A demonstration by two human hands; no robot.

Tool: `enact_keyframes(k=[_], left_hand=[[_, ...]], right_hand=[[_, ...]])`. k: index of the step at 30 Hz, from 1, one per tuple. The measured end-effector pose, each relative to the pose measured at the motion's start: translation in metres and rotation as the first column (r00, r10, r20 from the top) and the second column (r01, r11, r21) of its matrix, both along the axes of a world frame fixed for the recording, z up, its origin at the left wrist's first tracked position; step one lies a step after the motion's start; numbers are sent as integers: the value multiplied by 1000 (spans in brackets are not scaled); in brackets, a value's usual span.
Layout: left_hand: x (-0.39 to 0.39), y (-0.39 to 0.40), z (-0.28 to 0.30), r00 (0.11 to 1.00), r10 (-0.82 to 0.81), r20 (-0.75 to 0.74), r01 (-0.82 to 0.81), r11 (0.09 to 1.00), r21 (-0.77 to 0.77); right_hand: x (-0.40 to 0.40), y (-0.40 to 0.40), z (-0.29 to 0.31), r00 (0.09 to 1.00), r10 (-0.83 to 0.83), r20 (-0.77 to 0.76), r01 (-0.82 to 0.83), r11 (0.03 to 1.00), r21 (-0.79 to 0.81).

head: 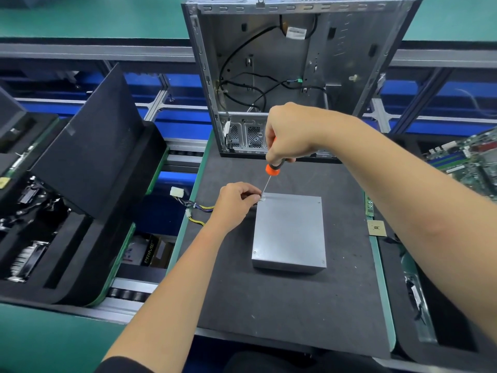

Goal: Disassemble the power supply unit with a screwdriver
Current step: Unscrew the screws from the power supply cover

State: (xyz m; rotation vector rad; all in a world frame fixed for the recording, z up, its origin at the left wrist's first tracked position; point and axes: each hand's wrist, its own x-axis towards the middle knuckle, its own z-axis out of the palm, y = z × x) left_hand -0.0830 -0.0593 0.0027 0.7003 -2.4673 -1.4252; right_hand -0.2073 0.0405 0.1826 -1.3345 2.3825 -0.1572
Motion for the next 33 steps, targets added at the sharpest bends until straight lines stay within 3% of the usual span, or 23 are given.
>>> enact_keyframes(k=[8,22,33], left_hand=[[2,1,-4,1000,-9,-27,7,997,-78],[1,4,-7,998,-39,-48,29,980,-199],[1,3,-9,998,-26,-61,16,989,-147]], right_hand=[[4,-4,1,986,134,-95,-131,991,38],[3,-3,-3,985,117,-125,-117,993,8],[13,-13,0,978,149,-146,-143,988,54]])
